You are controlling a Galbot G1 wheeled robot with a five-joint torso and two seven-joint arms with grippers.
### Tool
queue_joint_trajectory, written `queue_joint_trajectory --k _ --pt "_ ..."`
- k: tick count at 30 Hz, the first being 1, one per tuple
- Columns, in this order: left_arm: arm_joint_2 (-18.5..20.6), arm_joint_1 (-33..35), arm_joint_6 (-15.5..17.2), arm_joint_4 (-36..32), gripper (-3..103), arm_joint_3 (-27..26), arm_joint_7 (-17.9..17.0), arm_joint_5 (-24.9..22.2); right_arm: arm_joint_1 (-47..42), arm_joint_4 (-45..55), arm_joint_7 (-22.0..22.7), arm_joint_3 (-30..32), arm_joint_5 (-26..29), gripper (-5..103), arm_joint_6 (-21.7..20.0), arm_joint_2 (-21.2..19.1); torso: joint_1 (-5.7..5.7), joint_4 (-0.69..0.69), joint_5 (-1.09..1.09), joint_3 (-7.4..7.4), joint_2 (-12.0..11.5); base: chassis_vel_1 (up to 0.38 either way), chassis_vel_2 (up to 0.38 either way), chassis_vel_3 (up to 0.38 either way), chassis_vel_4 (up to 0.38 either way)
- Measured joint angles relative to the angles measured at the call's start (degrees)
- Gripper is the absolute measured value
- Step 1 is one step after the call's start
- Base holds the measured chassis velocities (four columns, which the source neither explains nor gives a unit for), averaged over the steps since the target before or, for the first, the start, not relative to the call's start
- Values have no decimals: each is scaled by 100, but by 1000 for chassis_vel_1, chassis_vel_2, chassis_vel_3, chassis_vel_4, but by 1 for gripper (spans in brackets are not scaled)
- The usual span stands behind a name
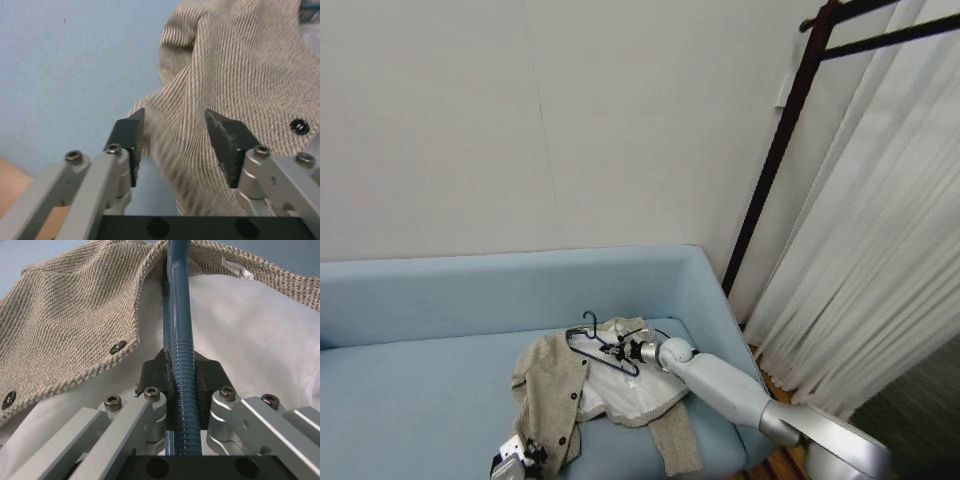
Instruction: Pick up the clothes from the sofa and hang them on the clothes hanger.
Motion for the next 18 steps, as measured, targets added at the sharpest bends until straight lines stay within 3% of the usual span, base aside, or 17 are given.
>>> queue_joint_trajectory --k 4,7,9,12,13,15,18 --pt "-22 37 -31 -47 54 -34 81 164 217 -366 -85 -118 -28 8 39 242 0 1 0 0 0 0 0 0 0" --pt "-77 -3 -48 -19 70 -34 133 219 402 -724 -62 -218 -83 8 129 564 0 2 -1 0 0 0 0 0 0" --pt "-87 -20 -54 -2 70 -34 151 228 443 -824 22 -244 -152 5 169 677 0 2 0 0 0 0 0 0 0" --pt "-100 -66 -72 21 86 -37 193 235 501 -1018 442 -332 -469 14 373 920 0 3 -1 0 0 0 0 0 0" --pt "-100 -66 -72 21 86 -37 193 235 501 -1018 442 -332 -469 14 373 920 0 3 -1 0 0 0 0 0 0" --pt "-104 -89 -82 33 96 -36 244 236 499 -1052 722 -404 -738 24 567 950 0 2 0 1 0 0 0 0 0" --pt "-110 -119 -90 55 100 -18 287 236 468 -1054 902 -432 -1050 35 764 903 0 1 0 0 0 0 0 0 0"
